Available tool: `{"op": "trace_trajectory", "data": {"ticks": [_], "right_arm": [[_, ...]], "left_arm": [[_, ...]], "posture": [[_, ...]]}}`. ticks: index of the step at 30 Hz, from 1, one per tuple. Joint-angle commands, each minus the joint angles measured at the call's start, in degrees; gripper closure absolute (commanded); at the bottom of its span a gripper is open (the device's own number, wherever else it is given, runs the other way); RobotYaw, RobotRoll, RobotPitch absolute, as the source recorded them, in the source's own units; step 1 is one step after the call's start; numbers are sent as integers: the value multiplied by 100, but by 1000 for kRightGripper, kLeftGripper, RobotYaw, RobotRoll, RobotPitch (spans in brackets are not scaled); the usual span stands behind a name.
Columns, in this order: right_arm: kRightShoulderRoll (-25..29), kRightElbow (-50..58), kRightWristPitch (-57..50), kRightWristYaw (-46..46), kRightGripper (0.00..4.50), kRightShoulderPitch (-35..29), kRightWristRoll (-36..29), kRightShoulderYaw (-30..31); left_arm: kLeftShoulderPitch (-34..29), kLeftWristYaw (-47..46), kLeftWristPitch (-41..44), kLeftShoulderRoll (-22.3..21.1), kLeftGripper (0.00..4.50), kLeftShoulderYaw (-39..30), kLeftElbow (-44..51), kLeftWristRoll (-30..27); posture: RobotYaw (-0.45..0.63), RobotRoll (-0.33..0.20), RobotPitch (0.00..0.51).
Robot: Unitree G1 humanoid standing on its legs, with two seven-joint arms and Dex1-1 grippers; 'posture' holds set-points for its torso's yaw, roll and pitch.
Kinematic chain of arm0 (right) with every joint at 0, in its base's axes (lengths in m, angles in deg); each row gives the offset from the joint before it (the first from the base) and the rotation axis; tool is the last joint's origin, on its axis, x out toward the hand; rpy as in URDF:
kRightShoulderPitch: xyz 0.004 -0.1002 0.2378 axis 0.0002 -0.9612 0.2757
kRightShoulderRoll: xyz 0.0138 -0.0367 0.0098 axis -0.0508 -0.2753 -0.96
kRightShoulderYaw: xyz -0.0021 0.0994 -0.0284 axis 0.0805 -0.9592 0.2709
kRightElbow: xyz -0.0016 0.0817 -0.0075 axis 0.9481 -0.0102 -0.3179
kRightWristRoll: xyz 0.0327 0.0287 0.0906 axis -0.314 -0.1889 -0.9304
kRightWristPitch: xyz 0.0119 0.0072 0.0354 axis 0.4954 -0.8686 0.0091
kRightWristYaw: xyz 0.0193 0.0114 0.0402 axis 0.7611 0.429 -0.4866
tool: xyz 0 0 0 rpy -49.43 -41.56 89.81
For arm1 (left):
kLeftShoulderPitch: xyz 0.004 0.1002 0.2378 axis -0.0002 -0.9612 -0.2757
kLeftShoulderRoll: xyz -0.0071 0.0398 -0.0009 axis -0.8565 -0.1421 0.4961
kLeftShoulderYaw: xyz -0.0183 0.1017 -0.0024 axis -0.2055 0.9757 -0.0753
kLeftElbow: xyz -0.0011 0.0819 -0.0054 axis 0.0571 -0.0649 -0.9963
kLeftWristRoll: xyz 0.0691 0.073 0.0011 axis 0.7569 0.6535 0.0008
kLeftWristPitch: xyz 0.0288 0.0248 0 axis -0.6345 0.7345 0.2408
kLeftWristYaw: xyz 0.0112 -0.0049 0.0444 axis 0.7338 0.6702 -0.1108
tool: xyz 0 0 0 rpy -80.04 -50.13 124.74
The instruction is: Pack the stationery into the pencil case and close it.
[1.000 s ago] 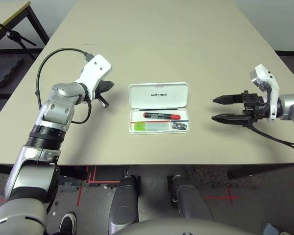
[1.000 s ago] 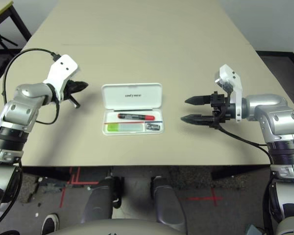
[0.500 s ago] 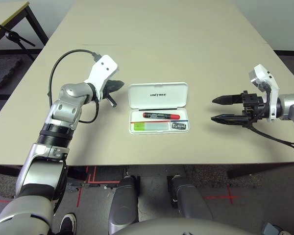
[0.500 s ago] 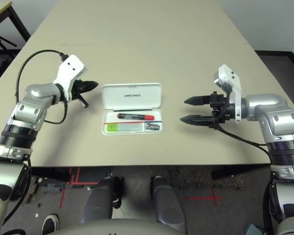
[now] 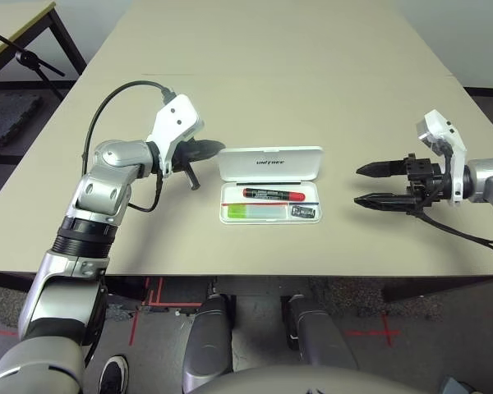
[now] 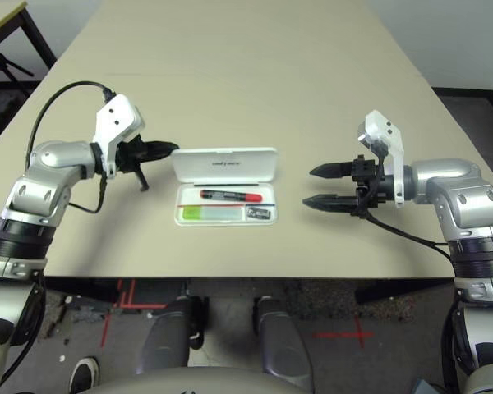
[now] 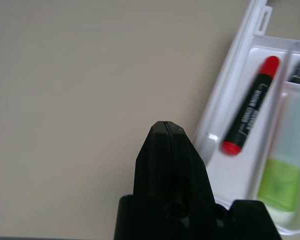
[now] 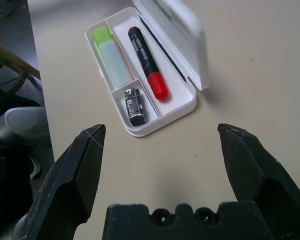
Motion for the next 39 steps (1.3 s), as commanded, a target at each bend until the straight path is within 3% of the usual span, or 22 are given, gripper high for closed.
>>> {"op": "trace_trajectory", "data": {"ticks": [1, 11, 18, 25, 30, 33, 39], "right_arm": [[24, -38, 70, 6, 0, -31, 74, 95], [18, -169, 165, -14, 0, 27, 194, 189], [3, -240, 213, -34, 0, 68, 233, 263], [-27, -272, 248, 3, 0, 59, 273, 294], [-38, -289, 260, 23, 0, 33, 292, 289], [-167, -416, 399, 262, 0, 75, 322, 183], [-815, -1009, 1113, 1256, 0, 476, 444, -160]], "left_arm": [[-232, 357, 38, -53, 4474, 176, 454, -194], [-521, 667, 128, -83, 4474, 722, 1031, -52], [-470, 391, -151, 90, 4474, 1188, 444, 554], [-567, 607, -244, 3, 4474, 1700, 276, 976], [-645, 545, -129, 105, 4474, 1633, 429, 853], [-623, 106, -83, 374, 4474, 1139, 422, 590], [-556, -549, 193, 973, 2400, -110, 442, -364]], "posture": [[-40, 0, 141], [-32, 0, 143], [-33, 0, 142], [-35, 0, 145], [-36, 0, 152], [-38, 0, 153], [-32, 0, 152]]}}
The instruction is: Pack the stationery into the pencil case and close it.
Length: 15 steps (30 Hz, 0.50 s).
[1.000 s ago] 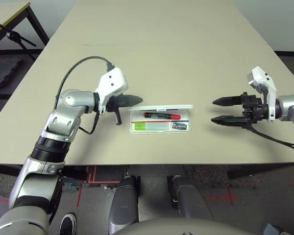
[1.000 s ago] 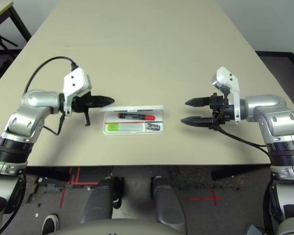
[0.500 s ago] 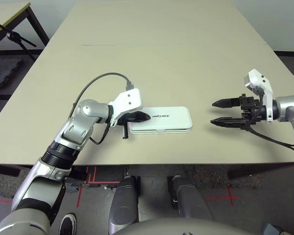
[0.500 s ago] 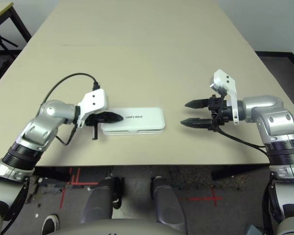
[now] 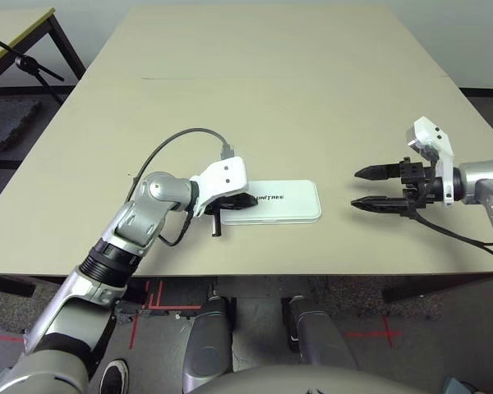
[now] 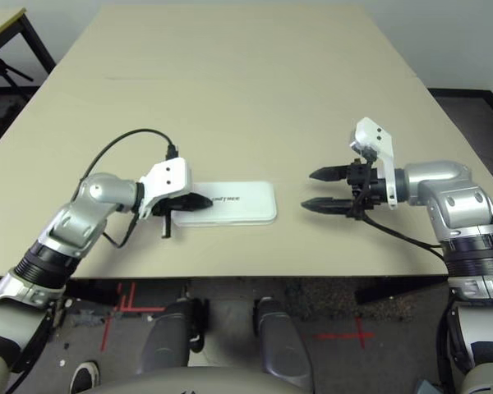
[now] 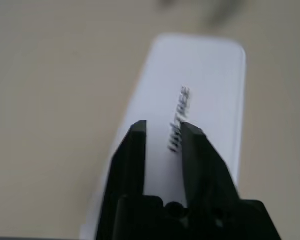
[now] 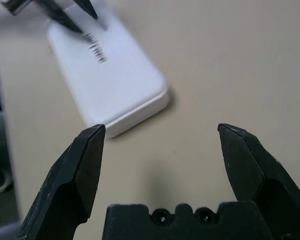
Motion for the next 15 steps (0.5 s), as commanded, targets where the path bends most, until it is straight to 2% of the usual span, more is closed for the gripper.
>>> {"op": "trace_trajectory", "data": {"ticks": [1, 6, 10, 15], "right_arm": [[-275, -293, 412, 544, 0, 205, 57, -309], [-838, -1083, 1243, 1650, 0, 589, 129, -816], [-1064, -2045, 1920, 2748, 0, 926, 331, -1189], [-1181, -3223, 2638, 4055, 0, 1394, 489, -1591]], "left_arm": [[41, -397, 128, 158, 2012, -629, -8, -457], [178, -1417, -59, 541, 148, -1700, -456, -849], [350, -2470, -725, 688, 35, -2411, -1226, -721], [457, -3332, -1533, 735, 35, -2846, -1922, -604]], "posture": [[-31, 0, 152], [-23, 0, 151], [-15, 0, 153], [-4, 0, 153]]}}
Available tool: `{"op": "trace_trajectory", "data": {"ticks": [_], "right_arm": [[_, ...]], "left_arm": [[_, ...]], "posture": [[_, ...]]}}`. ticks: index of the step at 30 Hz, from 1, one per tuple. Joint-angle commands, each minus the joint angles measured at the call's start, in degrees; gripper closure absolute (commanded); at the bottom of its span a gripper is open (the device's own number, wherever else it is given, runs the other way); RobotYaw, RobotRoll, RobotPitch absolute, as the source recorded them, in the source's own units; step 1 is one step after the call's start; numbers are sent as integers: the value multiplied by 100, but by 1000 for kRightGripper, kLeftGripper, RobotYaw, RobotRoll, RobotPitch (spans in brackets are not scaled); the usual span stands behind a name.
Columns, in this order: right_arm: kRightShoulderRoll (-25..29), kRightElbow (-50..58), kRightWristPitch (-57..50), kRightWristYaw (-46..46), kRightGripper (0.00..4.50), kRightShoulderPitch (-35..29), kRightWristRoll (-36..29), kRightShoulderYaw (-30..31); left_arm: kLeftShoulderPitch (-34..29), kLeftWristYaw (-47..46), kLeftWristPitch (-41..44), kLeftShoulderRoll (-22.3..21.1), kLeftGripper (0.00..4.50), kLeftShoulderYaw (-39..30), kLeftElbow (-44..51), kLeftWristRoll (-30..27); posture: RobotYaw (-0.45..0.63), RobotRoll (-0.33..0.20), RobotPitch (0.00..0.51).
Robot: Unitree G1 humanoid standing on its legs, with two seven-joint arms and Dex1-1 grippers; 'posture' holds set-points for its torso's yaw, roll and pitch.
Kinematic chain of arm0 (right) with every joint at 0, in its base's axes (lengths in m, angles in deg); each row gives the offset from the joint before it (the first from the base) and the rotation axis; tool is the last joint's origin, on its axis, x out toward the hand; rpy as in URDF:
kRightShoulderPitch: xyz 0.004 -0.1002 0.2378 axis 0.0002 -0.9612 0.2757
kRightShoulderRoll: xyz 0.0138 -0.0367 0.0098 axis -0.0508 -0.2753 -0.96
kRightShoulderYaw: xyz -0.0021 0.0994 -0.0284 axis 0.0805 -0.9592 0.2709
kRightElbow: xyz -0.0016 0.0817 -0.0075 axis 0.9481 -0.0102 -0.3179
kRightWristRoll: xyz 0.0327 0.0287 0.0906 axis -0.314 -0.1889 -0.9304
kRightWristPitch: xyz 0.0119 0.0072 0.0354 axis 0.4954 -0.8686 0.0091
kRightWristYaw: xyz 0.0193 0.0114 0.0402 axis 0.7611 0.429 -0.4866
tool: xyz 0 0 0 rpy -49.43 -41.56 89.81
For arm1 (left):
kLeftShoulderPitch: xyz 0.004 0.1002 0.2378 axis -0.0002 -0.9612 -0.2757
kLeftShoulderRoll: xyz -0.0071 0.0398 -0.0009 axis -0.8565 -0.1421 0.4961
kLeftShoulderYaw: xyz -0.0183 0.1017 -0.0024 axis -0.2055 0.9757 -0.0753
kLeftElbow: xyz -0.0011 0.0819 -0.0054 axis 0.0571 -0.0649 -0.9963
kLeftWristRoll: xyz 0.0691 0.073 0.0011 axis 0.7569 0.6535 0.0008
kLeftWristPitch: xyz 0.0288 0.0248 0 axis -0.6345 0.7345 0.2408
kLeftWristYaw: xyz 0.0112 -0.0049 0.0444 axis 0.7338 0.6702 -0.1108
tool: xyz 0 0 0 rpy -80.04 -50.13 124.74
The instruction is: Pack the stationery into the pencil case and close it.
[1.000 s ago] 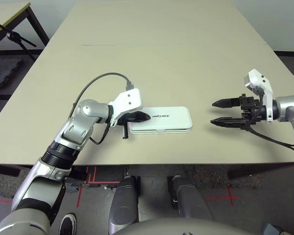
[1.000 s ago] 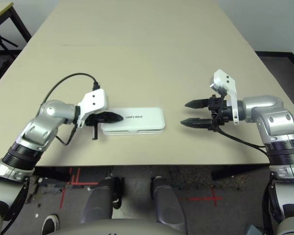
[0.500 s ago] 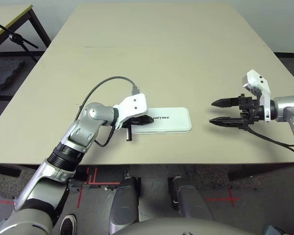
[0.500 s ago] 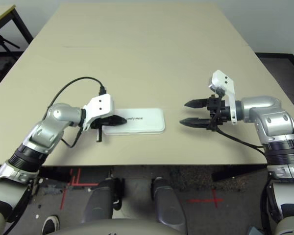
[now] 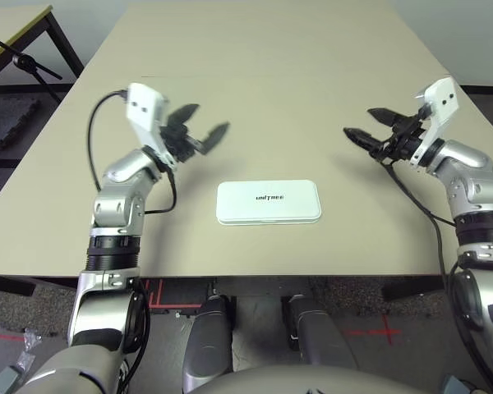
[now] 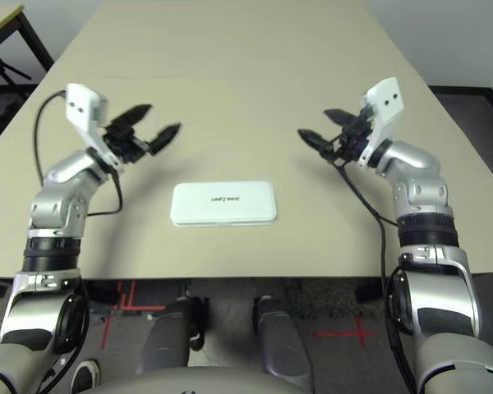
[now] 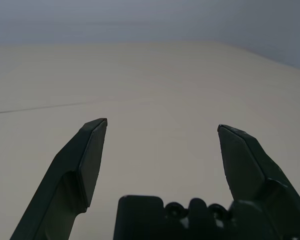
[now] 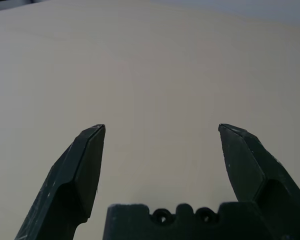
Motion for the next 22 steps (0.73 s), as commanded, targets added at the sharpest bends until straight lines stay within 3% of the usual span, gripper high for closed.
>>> {"op": "trace_trajectory", "data": {"ticks": [1, 4, 10, 22], "right_arm": [[-18, -763, 544, 937, 0, 240, 142, -330], [17, -1342, 942, 1745, 0, 373, 200, -546], [44, -1963, 1395, 2501, 0, 388, 285, -737], [-128, -2311, 1525, 2576, 0, 577, 335, -670]], "left_arm": [[62, -527, -503, 39, 35, -233, -442, 106], [44, -912, -801, -21, 35, -412, -814, 144], [-6, -1572, -1285, -159, 35, -635, -1316, 284], [-159, -1852, -1585, -303, 35, -671, -1435, 299]], "posture": [[-1, 0, 153], [3, 0, 155], [12, 0, 164], [51, 0, 151]]}}
